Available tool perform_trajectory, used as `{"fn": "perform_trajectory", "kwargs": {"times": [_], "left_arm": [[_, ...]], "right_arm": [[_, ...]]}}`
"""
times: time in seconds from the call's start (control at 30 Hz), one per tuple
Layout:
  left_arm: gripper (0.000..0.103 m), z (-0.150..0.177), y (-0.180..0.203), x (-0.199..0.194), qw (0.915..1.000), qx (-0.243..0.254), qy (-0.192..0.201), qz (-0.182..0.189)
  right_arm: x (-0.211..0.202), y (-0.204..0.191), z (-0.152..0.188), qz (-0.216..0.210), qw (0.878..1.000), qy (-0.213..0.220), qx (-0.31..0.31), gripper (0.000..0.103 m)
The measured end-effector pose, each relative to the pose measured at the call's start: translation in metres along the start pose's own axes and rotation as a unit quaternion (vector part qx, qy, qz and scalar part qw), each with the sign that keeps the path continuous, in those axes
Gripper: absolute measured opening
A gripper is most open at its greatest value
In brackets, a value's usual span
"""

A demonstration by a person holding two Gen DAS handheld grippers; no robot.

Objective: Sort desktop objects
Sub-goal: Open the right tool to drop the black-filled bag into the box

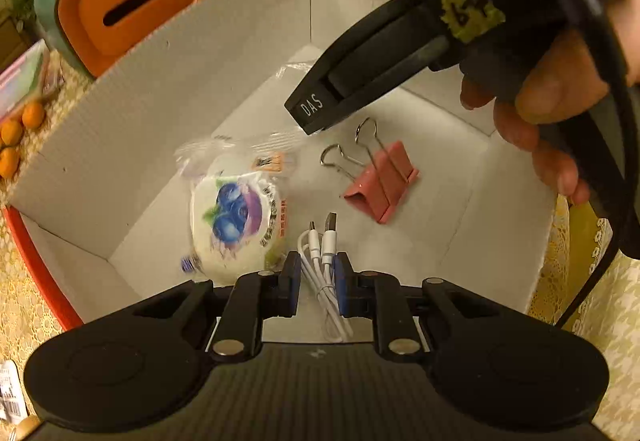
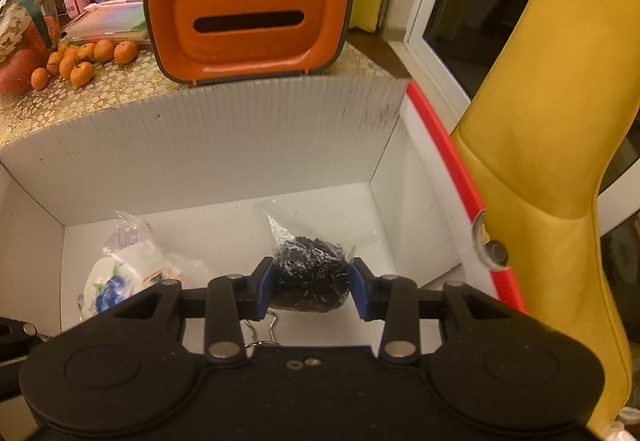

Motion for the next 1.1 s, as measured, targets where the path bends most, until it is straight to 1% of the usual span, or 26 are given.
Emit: {"fn": "perform_trajectory", "kwargs": {"times": [0.13, 0.33, 0.53, 0.6, 0.63, 0.67, 0.7, 1.0, 1.03, 1.1], "left_arm": [[0.017, -0.001, -0.003, 0.005, 0.9997, -0.007, -0.023, 0.002], [0.016, -0.002, -0.004, 0.01, 0.9988, -0.009, -0.048, -0.005], [0.016, -0.003, -0.005, 0.015, 0.9974, -0.013, -0.07, -0.004], [0.016, -0.003, -0.006, 0.016, 0.9969, -0.016, -0.077, -0.003], [0.016, -0.002, -0.007, 0.015, 0.997, -0.017, -0.076, -0.001], [0.016, -0.002, -0.007, 0.014, 0.9972, -0.017, -0.073, 0.0], [0.016, -0.001, -0.008, 0.013, 0.9974, -0.02, -0.07, 0.001], [0.017, 0.008, -0.014, -0.014, 0.9991, -0.033, -0.025, 0.01], [0.017, 0.001, -0.018, -0.015, 0.9991, -0.035, -0.02, 0.01], [0.017, 0.002, -0.019, -0.025, 0.9993, -0.036, -0.006, 0.009]], "right_arm": [[0.004, -0.001, -0.001, -0.004, 1.0, -0.014, -0.002, 0.039], [0.006, -0.001, 0.0, -0.009, 1.0, -0.018, -0.003, 0.041], [0.007, -0.004, -0.001, -0.004, 1.0, -0.02, -0.011, 0.044], [0.006, -0.004, -0.001, -0.002, 1.0, -0.02, -0.012, 0.048], [0.006, -0.004, -0.001, -0.002, 1.0, -0.019, -0.012, 0.05], [0.005, -0.004, -0.001, -0.001, 1.0, -0.016, -0.011, 0.057], [0.003, -0.004, -0.001, -0.001, 1.0, -0.012, -0.012, 0.061], [-0.017, 0.0, 0.0, -0.012, 1.0, 0.006, 0.005, 0.064], [-0.021, 0.0, 0.001, -0.013, 1.0, 0.009, 0.005, 0.064], [-0.03, 0.0, 0.003, -0.014, 1.0, 0.014, 0.008, 0.064]]}}
Point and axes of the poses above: each gripper's, at about its wrist camera, not at the fingertips, and x roughly the way its jaws point, y to its right, z to its underside, the point moved 2 cm from there along x, roughly the way its jaws point, and after that the axes turned 9 degrees about -x, right-handed, at the moved point
